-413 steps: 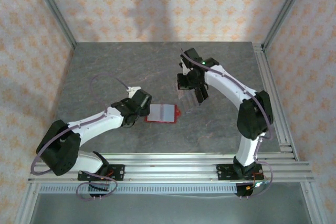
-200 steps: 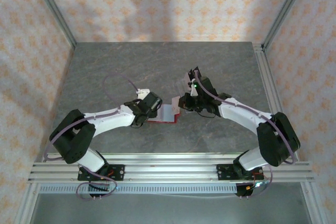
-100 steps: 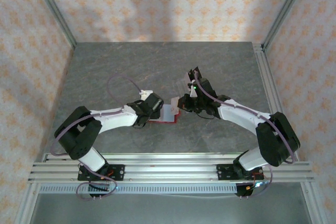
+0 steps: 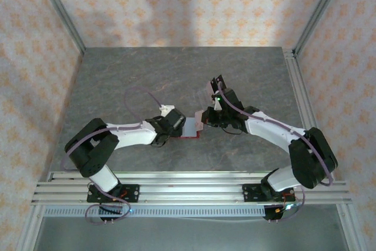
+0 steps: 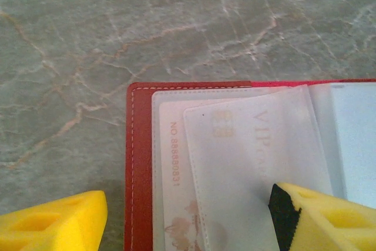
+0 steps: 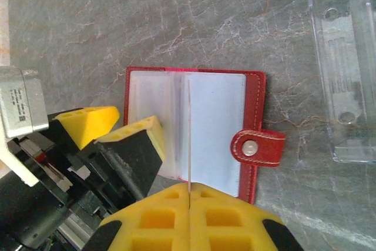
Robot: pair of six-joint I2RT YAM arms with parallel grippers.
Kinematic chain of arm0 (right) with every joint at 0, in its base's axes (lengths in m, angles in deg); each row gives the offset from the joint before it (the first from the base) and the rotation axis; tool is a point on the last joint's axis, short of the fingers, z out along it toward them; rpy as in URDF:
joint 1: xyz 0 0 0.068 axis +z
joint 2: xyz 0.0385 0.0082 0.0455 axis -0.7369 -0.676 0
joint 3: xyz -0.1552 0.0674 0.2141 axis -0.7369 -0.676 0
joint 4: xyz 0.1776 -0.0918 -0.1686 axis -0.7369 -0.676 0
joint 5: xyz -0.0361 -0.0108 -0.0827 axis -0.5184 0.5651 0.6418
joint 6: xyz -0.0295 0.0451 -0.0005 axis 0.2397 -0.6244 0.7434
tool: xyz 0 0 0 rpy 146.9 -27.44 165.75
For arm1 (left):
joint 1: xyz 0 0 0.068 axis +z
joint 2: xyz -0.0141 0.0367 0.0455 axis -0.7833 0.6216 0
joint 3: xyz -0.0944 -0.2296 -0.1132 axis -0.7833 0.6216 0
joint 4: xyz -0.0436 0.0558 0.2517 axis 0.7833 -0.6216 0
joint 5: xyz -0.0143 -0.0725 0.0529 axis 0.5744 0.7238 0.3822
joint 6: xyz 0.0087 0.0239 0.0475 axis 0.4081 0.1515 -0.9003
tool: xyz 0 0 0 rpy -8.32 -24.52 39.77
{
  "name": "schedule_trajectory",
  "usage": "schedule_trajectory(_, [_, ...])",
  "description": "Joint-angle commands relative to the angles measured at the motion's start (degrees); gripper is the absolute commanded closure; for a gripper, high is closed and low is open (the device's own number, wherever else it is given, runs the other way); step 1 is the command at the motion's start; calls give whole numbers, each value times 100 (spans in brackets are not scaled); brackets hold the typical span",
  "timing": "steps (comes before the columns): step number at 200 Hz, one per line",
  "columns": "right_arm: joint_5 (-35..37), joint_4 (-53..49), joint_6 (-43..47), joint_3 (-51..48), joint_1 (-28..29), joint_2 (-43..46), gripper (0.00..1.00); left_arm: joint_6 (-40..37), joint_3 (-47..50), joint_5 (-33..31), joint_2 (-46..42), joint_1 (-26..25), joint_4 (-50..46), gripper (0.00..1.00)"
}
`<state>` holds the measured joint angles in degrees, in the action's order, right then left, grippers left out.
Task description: Put the credit cards into the card holder
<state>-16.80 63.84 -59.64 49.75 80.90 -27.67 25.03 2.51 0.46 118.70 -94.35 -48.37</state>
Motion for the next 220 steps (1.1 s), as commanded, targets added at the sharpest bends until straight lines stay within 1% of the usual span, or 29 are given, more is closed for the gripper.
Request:
schedule_trajectory(1, [156,-219,185,169,-26,228,100,178,-25,-67,146,-124,26,25])
schedule_trajectory(45, [165,-388,320,202,-100,374,100,499,9,-316,-31,-494,-175,25])
schedule_trajectory(64, [154,-480,411,239,-108,397,100,669,-59,-629,-232,-575,-533,25])
schedule_trajectory(73, [156,-513,437,256,-107,406,100,759,-121,-882,-350,-577,-802,25])
schedule_trajectory(85, [147,-559,483,266,-105,433,100,774,-183,-1157,-518,-568,-1044,25])
schedule_trajectory(96, [132,-562,510,258,-102,456,100,684,-272,-1275,-612,-567,-1182,24])
schedule_trajectory(119, [90,-528,519,216,-100,472,100,366,-455,-1164,-568,-570,-1200,24])
schedule_trajectory(140, [13,-467,525,176,-109,428,100,165,-493,-905,-438,-573,-1007,24])
schedule_trajectory(165, [-121,-361,511,156,-101,337,100,115,-386,-664,-310,-581,-747,25])
schedule_trajectory(220, [-370,-205,550,257,11,58,100,185,-36,-606,-159,-599,-696,24])
